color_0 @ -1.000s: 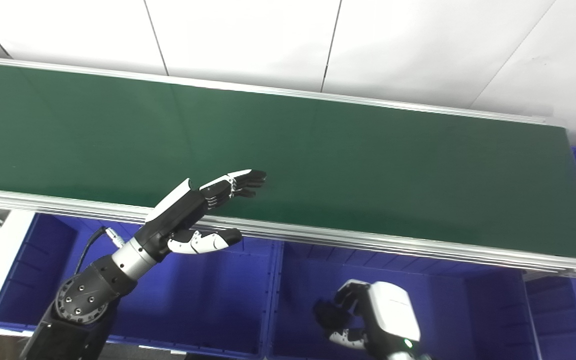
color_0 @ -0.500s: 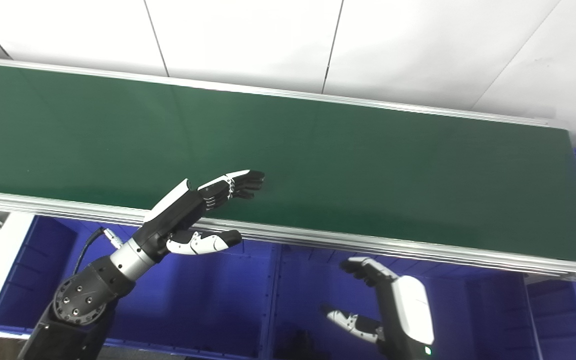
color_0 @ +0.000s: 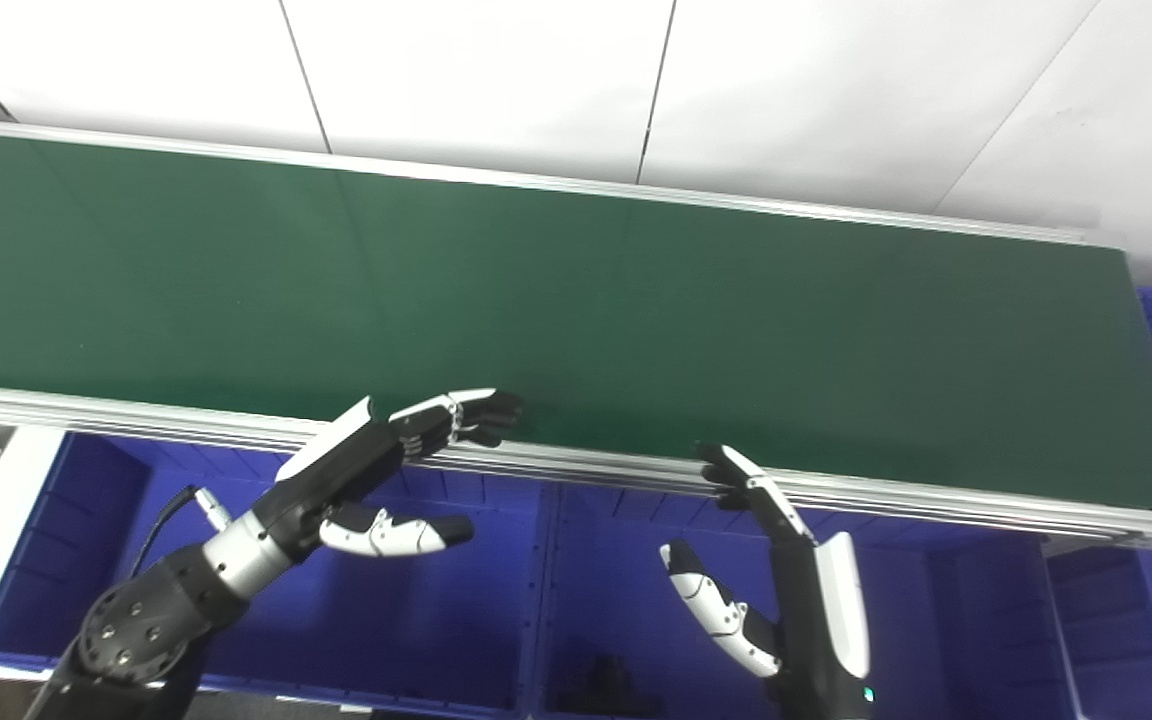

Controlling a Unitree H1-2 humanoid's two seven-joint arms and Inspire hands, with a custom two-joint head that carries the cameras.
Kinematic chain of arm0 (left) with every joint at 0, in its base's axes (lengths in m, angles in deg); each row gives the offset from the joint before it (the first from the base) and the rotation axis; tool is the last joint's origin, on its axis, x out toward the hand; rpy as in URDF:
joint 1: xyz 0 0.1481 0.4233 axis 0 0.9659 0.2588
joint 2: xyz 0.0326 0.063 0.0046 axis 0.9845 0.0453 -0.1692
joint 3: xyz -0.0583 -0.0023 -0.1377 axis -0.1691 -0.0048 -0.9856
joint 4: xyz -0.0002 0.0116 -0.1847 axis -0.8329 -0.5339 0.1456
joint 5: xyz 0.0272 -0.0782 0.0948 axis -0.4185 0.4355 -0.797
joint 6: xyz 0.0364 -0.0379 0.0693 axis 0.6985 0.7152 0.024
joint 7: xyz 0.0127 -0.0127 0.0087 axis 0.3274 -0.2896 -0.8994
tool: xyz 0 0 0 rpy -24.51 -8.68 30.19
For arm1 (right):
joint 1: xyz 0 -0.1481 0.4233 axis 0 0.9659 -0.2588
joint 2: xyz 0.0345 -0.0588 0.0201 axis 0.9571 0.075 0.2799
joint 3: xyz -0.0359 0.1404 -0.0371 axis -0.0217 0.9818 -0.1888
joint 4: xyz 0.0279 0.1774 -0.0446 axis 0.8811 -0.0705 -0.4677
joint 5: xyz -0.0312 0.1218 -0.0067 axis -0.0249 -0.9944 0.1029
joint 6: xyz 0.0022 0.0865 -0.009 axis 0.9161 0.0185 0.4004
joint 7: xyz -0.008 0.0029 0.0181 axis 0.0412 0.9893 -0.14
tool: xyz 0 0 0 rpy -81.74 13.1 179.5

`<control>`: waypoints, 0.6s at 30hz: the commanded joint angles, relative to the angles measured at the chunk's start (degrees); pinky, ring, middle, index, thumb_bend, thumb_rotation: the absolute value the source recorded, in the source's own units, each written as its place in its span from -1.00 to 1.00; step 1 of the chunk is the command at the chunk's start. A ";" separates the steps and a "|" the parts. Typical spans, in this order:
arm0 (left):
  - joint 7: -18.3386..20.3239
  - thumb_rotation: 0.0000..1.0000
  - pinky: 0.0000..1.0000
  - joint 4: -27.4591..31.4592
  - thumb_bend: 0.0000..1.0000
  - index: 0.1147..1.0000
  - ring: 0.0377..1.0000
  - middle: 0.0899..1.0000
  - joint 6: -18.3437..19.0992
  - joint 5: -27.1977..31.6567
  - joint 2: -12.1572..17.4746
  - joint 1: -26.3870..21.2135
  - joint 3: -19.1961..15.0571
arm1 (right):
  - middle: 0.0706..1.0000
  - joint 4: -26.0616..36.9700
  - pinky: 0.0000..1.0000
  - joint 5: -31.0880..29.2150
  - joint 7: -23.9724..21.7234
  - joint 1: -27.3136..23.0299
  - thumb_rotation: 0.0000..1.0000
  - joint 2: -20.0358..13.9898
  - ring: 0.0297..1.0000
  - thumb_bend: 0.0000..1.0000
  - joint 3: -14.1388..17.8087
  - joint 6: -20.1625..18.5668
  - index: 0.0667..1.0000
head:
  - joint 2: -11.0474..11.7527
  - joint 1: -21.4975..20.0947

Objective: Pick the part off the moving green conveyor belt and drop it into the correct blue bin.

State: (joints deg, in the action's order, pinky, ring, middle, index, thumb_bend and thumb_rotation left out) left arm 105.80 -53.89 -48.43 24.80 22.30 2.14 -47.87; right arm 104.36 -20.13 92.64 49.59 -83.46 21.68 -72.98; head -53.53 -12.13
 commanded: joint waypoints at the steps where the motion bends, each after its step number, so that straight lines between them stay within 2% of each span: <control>1: 0.29 -0.13 0.64 1.59 -0.29 0.74 0.75 0.80 -1.14 0.22 0.89 -0.19 0.27 | 0.68 2.47 0.48 -1.01 -2.27 -0.14 0.57 -0.09 0.62 -0.26 -0.46 0.78 0.66 | 0.00 -0.02; 5: 0.55 -0.13 0.68 1.37 -0.30 0.79 0.78 0.83 -1.02 -0.31 1.13 0.06 0.90 | 0.76 2.89 0.52 -1.13 -5.58 -0.70 0.66 -0.19 0.68 -0.25 -0.41 -0.60 0.73 | -0.06 0.03; 12: 2.25 -0.02 0.87 2.92 -0.11 0.98 0.95 0.99 0.31 0.81 2.56 0.88 2.52 | 0.87 3.34 0.61 -0.53 -9.99 -1.90 0.75 0.05 0.78 -0.18 -0.27 -2.99 0.84 | -0.03 0.33; 18: 2.47 0.09 0.93 3.08 -0.11 1.00 1.00 1.00 0.79 1.33 2.66 0.93 2.63 | 0.91 2.46 0.68 -0.97 -12.18 -2.18 0.83 0.05 0.84 -0.17 -0.27 -3.59 0.88 | 0.11 0.40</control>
State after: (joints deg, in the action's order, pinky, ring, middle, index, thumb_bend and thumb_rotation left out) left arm 108.06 -52.07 -47.46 24.68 23.93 3.40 -45.05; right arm 105.35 -20.44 80.79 47.20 -83.89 21.58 -76.32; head -53.53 -11.78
